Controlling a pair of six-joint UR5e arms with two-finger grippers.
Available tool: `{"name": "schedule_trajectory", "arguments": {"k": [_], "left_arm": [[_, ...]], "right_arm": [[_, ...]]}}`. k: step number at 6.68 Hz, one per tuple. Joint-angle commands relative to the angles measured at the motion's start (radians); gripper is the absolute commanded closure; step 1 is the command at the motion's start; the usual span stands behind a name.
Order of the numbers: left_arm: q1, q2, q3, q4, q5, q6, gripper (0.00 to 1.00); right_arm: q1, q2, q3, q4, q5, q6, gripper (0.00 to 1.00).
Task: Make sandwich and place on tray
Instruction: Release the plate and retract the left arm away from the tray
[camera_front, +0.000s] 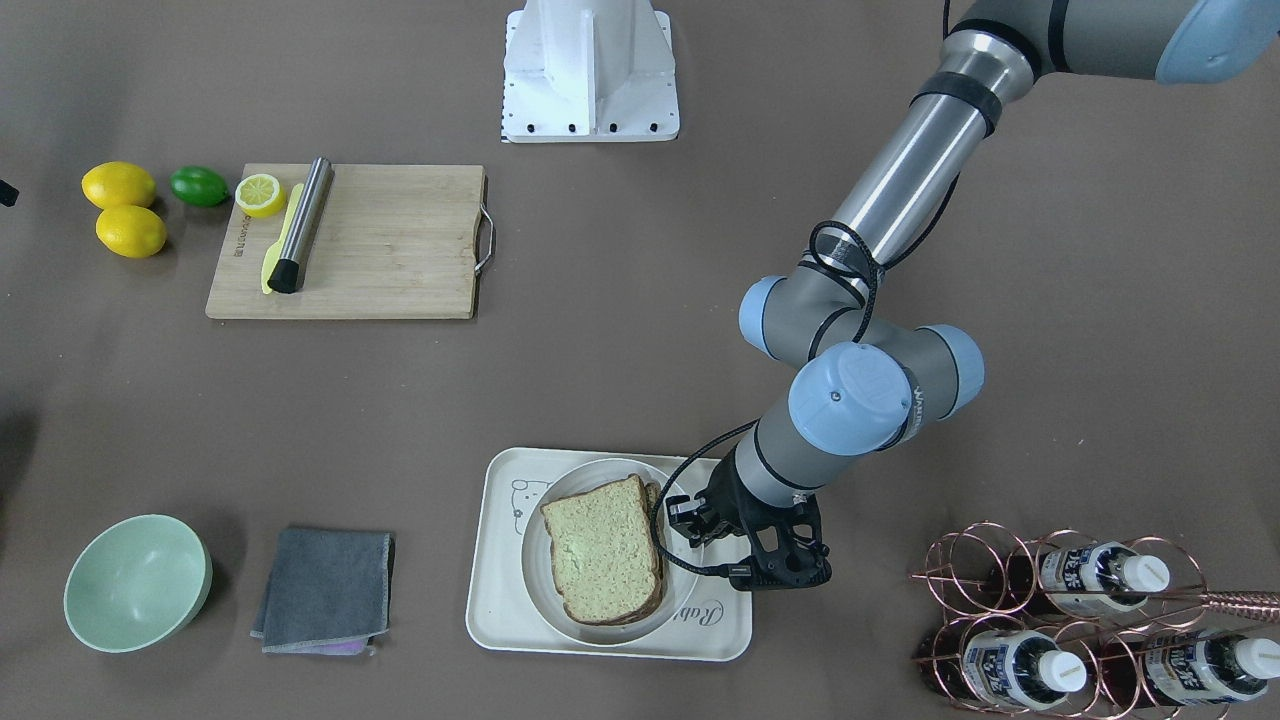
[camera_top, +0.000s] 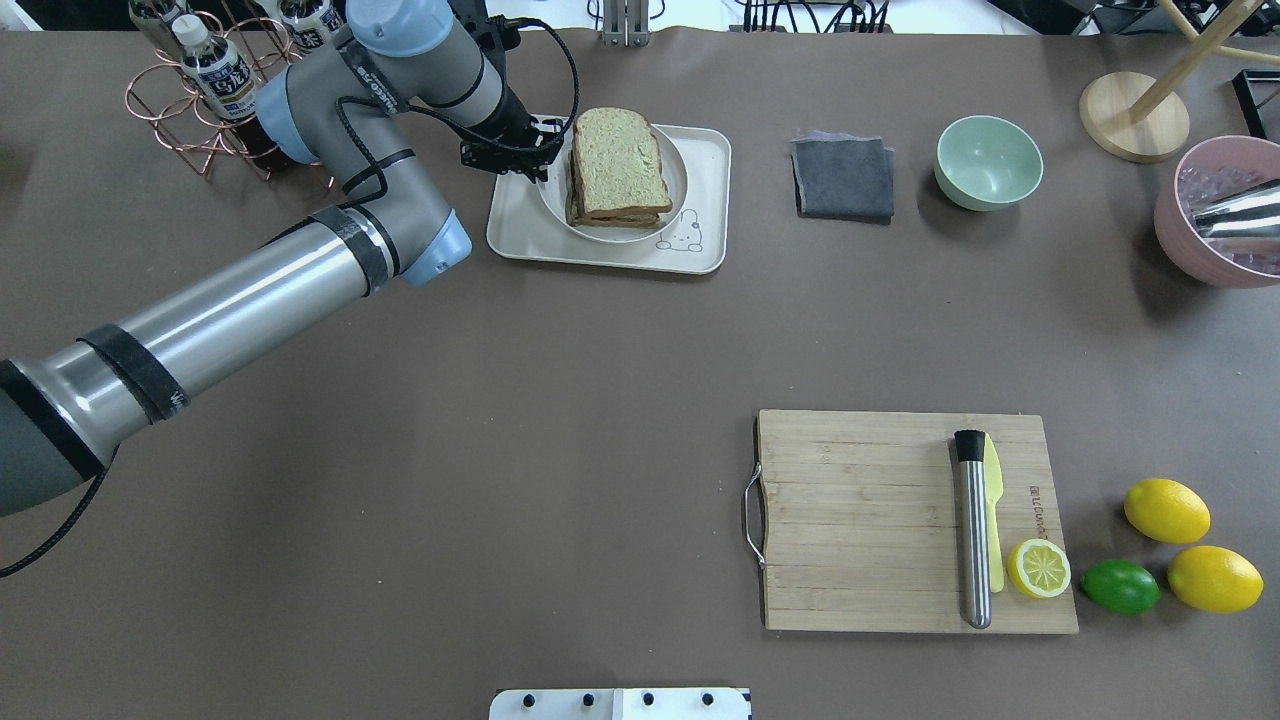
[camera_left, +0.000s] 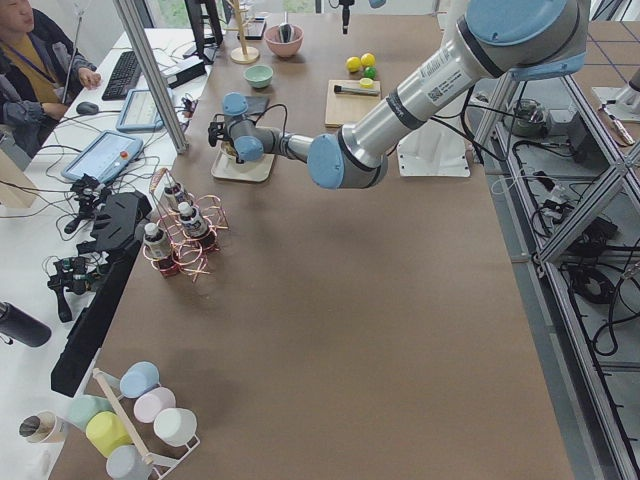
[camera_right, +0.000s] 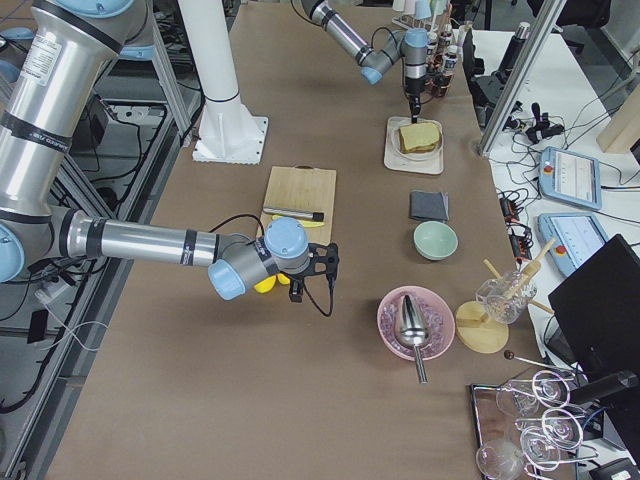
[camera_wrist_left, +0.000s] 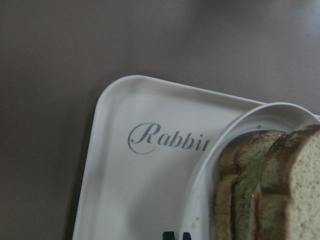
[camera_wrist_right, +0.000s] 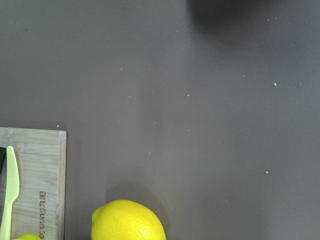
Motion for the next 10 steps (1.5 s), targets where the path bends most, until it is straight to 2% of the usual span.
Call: {"name": "schedule_trajectory", "arguments": {"k": [1,2,3,5,7,9,10], "left_arm": [[0.001,0.003,-0.001,0.001,0.018,-0.003,0.24],[-0.005,0.006,-0.026,0.006,0.015,-0.01,0.25],[-0.016,0.08,-0.143,0.021,0.011,-0.032,0.25],[-0.068,0.398,-0.648,0.357,-0.015,0.047,0.25],[-0.143,0.592,-0.962,0.624,-0.009,0.321,0.22],[-0.219,0.715,-1.087,0.683,-0.019,0.533,0.2],[-0.258,0.813,-1.138,0.687,-0.02,0.689,0.06]], "right_arm": [[-0.001,0.003,0.0,0.0,-0.002,0.0,0.01],[-0.004,0.008,0.002,0.0,-0.002,0.0,0.01],[0.001,0.018,0.007,-0.005,-0.002,0.002,0.01],[0.019,0.018,0.008,-0.005,-0.024,0.0,0.01],[0.011,0.025,0.002,-0.009,-0.086,-0.005,0.0],[0.071,0.084,0.007,-0.203,-0.101,-0.18,0.0],[0.124,0.124,0.004,-0.325,-0.113,-0.302,0.01]]}}
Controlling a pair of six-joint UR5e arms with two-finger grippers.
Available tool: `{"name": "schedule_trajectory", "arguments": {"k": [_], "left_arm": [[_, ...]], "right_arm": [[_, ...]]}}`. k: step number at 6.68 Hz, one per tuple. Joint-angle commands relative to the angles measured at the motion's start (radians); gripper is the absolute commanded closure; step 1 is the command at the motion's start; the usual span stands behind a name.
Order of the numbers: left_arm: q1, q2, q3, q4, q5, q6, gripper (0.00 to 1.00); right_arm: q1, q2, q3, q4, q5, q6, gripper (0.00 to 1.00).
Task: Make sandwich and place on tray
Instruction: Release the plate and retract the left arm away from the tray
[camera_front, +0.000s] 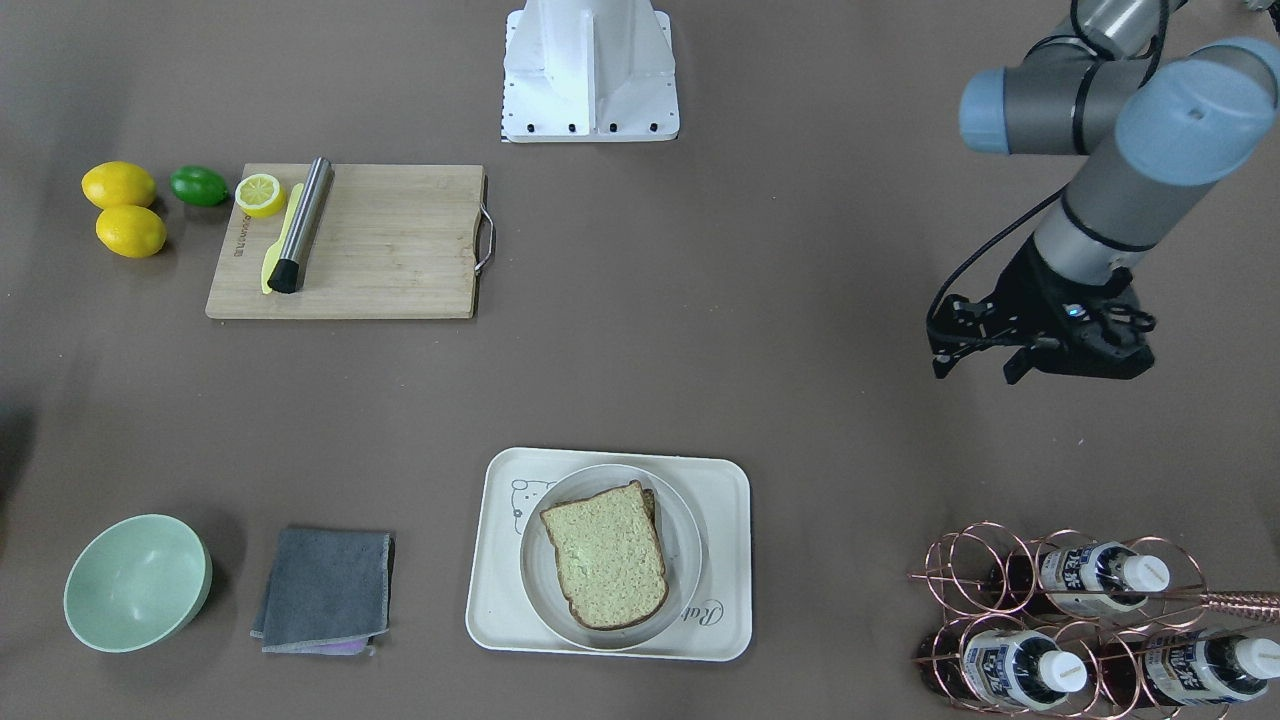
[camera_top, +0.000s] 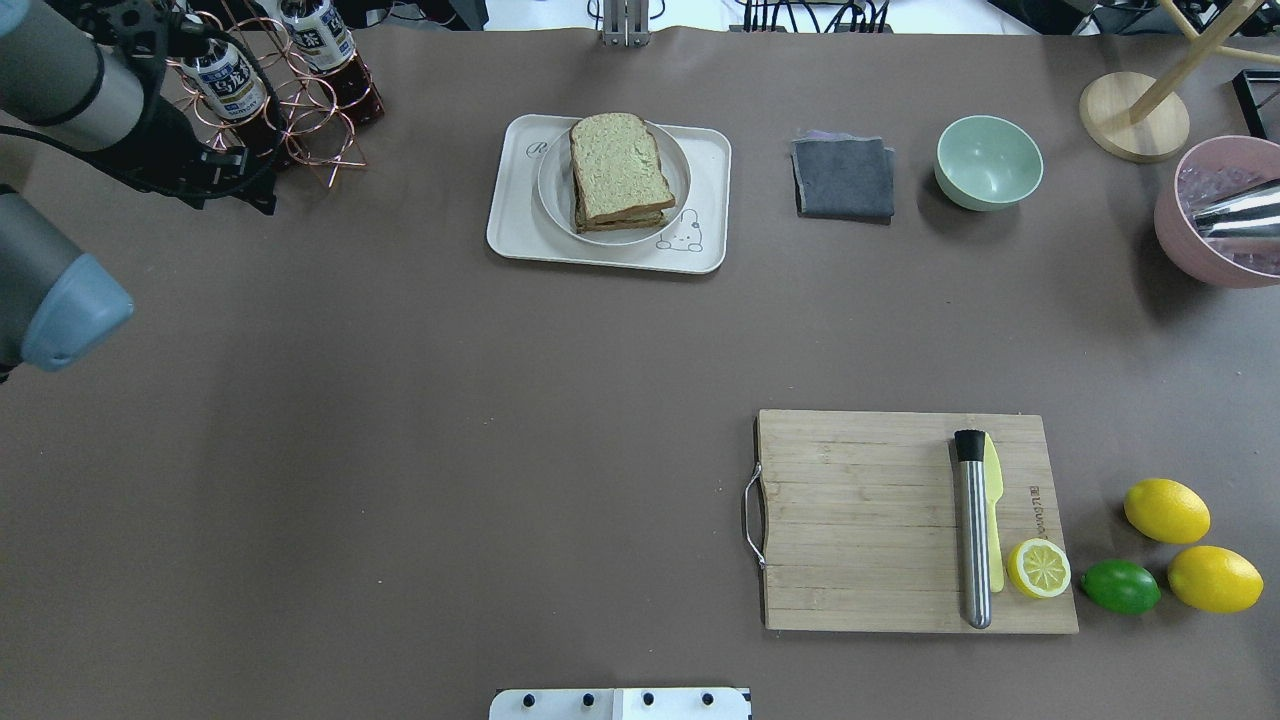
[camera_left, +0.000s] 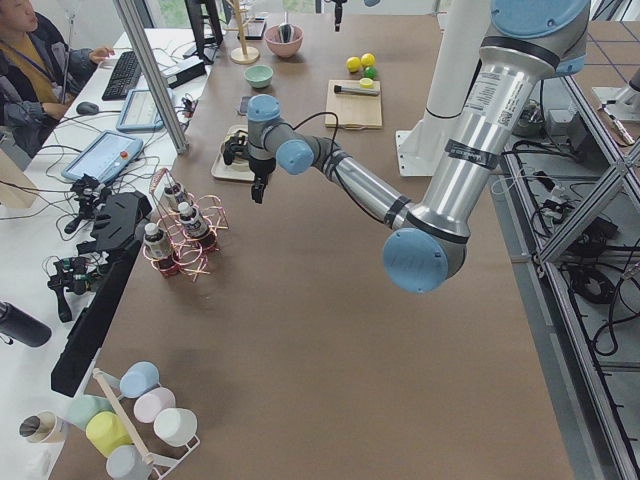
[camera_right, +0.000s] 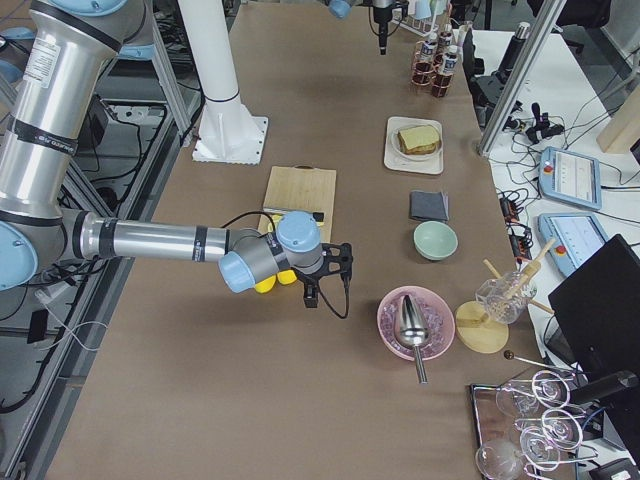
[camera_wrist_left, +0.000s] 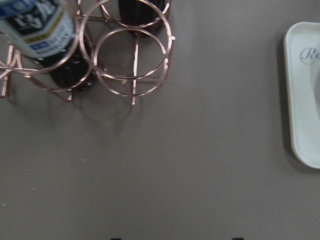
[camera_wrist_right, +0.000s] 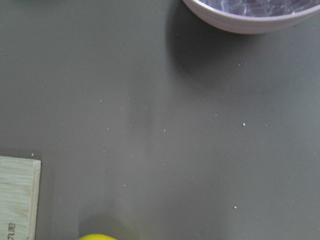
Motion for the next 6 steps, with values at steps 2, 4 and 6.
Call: {"name": "schedule_trajectory", "arguments": {"k": [2,4,6], "left_arm": [[-0.182,0.222,-0.085,0.038,-0.037,0.457,0.04],[-0.343,0.252,-0.067,0.211,-0.139,0.712,0.04],[-0.49,0.386,-0.065,0.216,-0.265,0.753,0.04]], "right_arm": [[0.17,0.192,-0.009,-0.465,-0.091,-0.406,0.0],[0.241,0.221,-0.021,-0.586,-0.131,-0.571,0.0],[0.273,0.186,-0.007,-0.585,-0.119,-0.579,0.0]]}}
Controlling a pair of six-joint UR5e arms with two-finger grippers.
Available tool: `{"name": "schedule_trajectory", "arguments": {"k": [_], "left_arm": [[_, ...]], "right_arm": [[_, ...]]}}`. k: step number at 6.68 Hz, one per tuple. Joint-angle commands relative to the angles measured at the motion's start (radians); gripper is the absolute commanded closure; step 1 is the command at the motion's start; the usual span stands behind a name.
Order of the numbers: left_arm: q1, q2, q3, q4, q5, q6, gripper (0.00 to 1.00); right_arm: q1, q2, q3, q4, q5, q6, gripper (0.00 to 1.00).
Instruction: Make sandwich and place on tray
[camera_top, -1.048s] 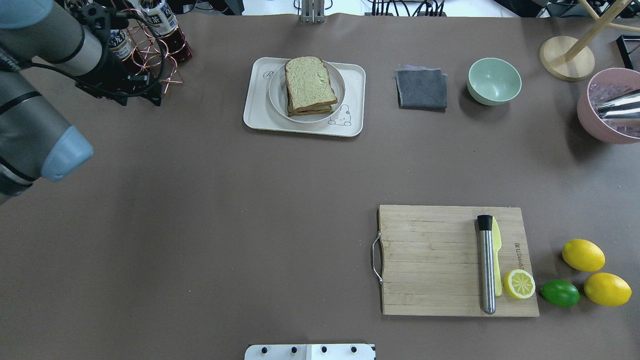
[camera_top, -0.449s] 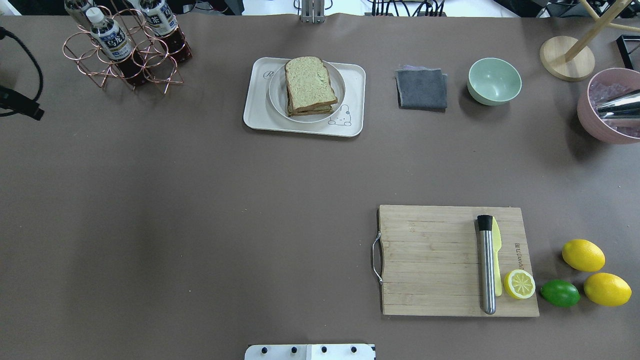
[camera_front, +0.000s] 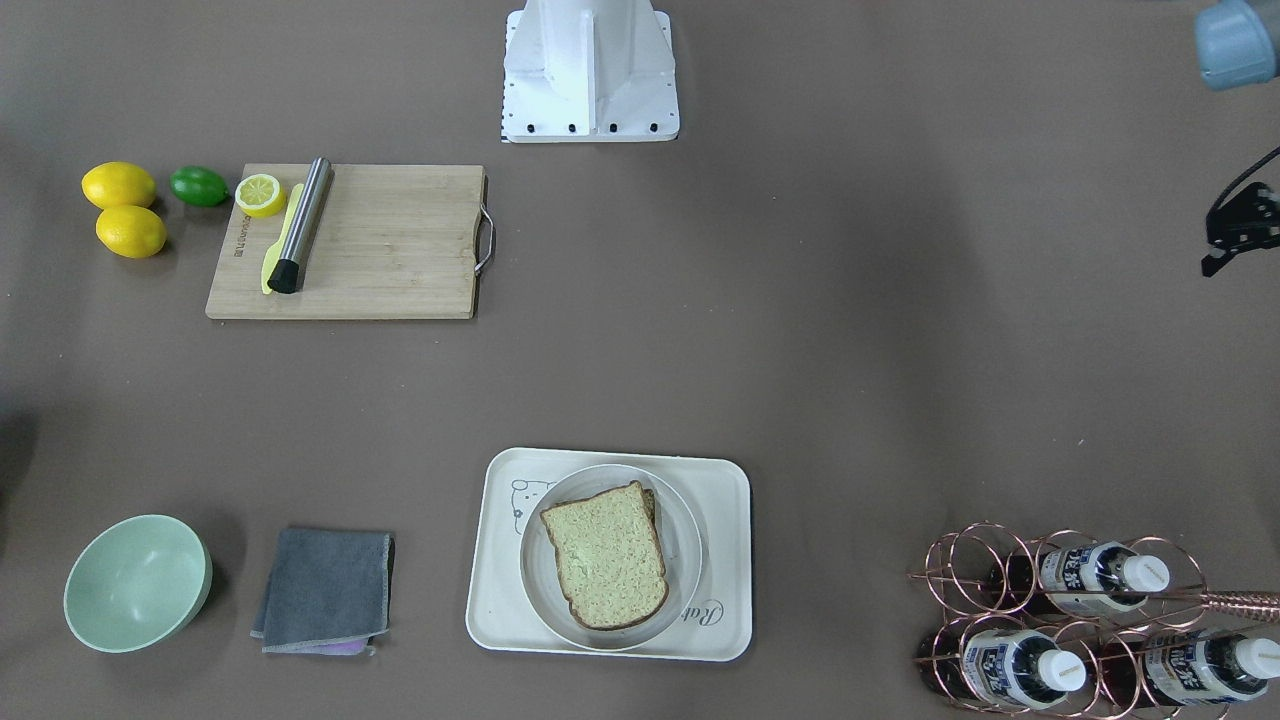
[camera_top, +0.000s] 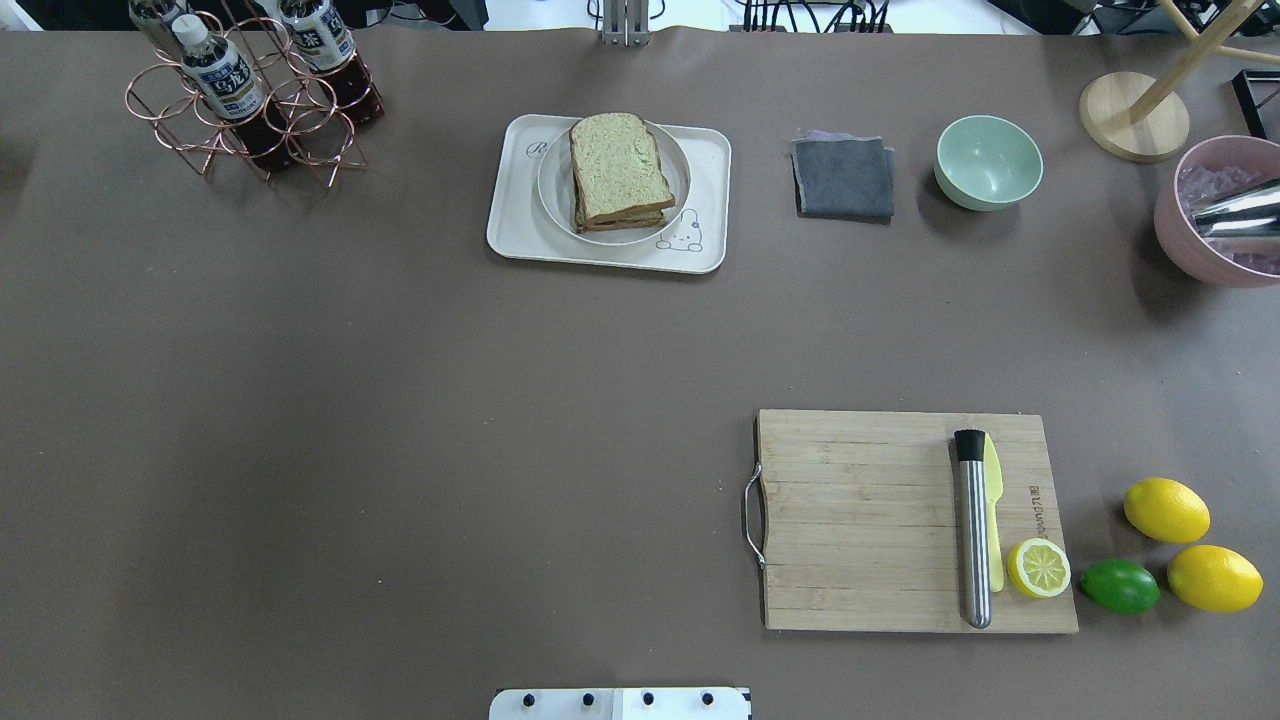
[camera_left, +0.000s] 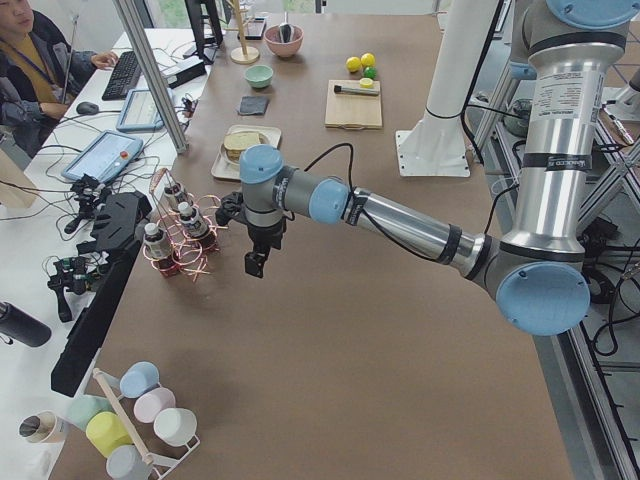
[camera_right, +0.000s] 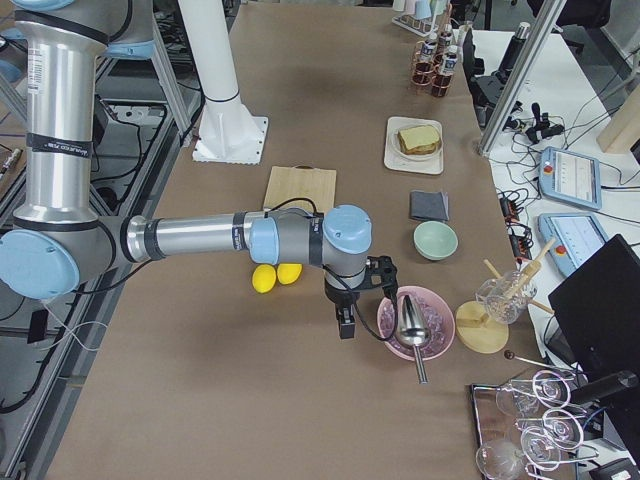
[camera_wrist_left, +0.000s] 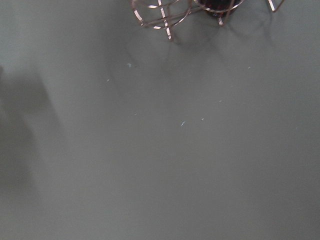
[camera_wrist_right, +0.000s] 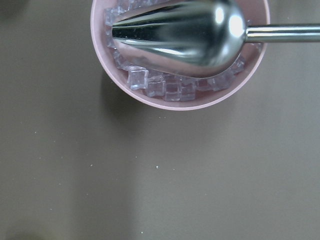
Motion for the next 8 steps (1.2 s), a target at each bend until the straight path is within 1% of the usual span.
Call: {"name": "schedule_trajectory", "arguments": {"k": [1,3,5,7,8], "left_arm": [[-0.089,0.137,-0.006,-0.02,-0.091,0.065,0.04],[-0.107,0.198,-0.026,-0.022,-0.09,0.056,0.03],[-0.124,0.186,-0.034,-0.023,-0.077,0.052,0.03],[-0.121,0.176,-0.052,-0.023,-0.077,-0.058,0.03],[-0.121,0.175,-0.054,-0.025,-0.077,-0.059,0.03]], "right_arm": [[0.017,-0.018,0.004,-0.001,0.009,-0.011,0.0],[0.017,-0.018,0.001,0.003,0.006,-0.014,0.0],[0.013,-0.017,0.005,0.001,0.005,-0.037,0.0],[0.01,-0.018,0.011,0.0,0.009,-0.056,0.0],[0.011,-0.023,0.013,0.001,0.011,-0.056,0.0]]}}
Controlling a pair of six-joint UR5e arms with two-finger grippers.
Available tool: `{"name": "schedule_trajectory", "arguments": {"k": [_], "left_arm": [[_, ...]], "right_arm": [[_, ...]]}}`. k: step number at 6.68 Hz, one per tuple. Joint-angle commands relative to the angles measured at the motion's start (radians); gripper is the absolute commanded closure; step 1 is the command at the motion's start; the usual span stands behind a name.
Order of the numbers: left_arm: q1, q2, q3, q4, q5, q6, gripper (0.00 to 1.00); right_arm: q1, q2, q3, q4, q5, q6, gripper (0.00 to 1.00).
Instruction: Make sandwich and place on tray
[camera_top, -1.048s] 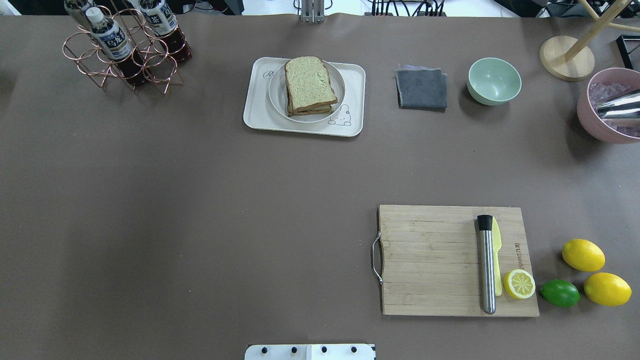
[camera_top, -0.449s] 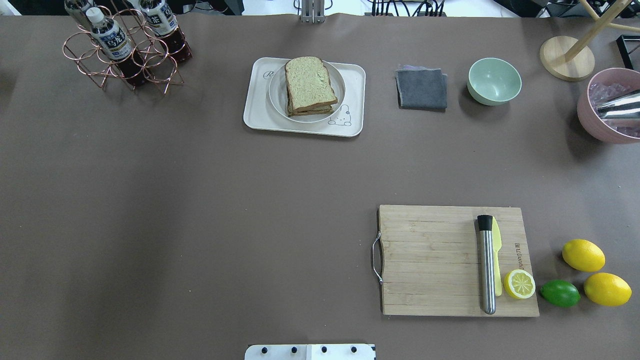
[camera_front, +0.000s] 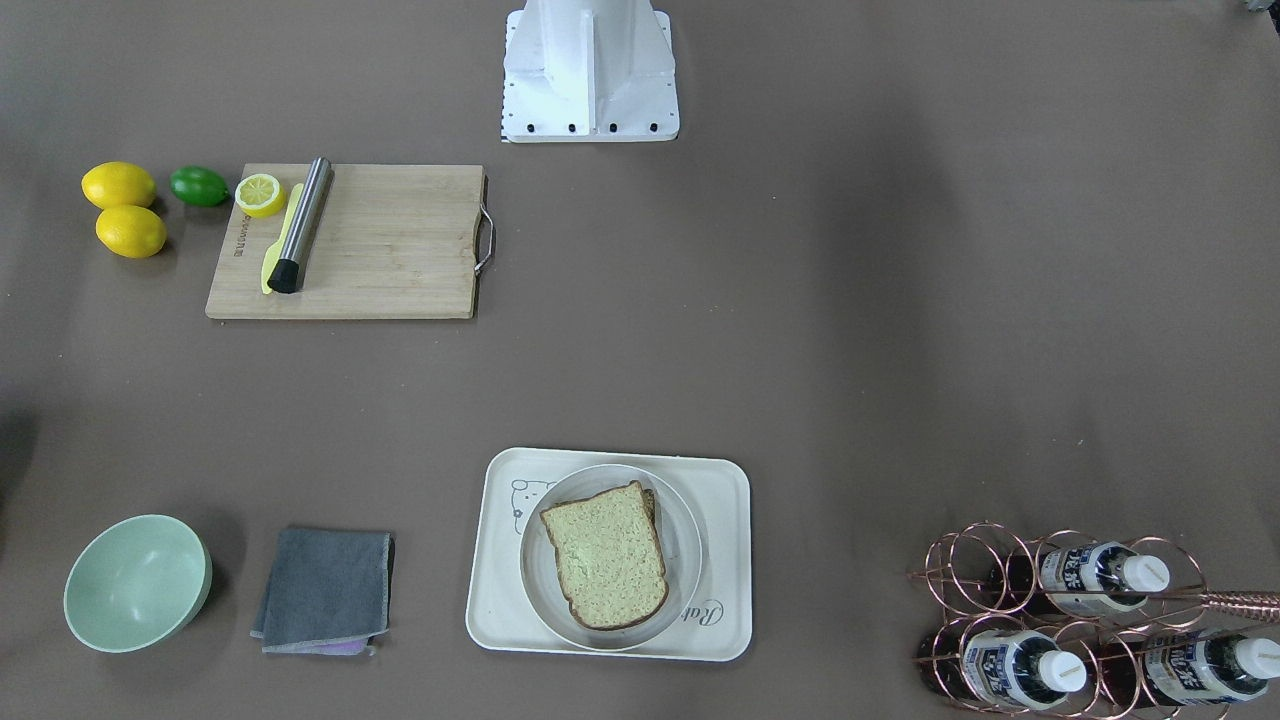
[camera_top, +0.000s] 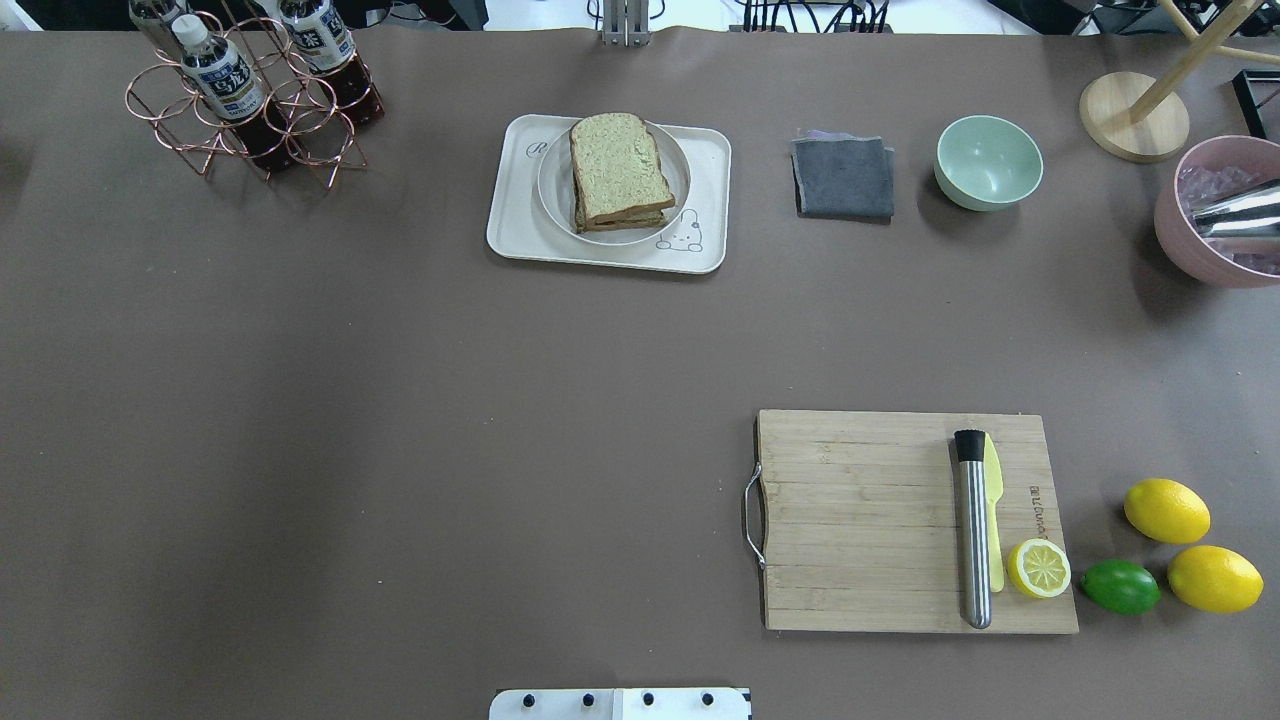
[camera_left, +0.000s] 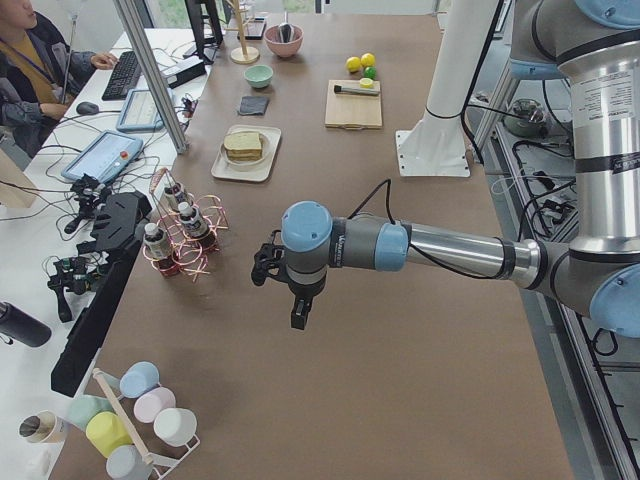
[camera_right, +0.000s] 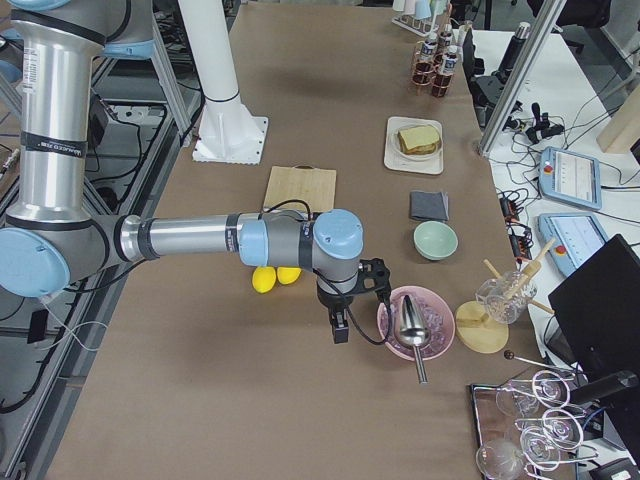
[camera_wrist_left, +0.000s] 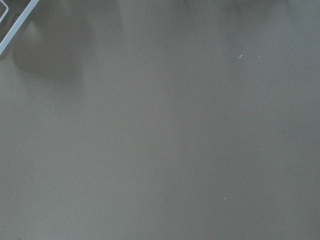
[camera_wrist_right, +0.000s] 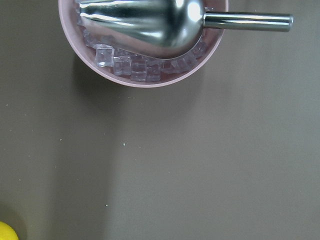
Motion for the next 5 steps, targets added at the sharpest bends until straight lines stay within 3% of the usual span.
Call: {"name": "schedule_trajectory", "arguments": {"k": [1,5], "left_arm": [[0.004,-0.001,-0.005,-0.001,0.0,-0.022,0.03],[0.011,-0.004,0.002,0.0,-0.001,-0.031,0.03]], "right_arm": [[0.0,-0.009,0.006,0.001,0.002,-0.004,0.0],[0.0,-0.011,0.006,0.001,0.007,-0.004,0.0]]}}
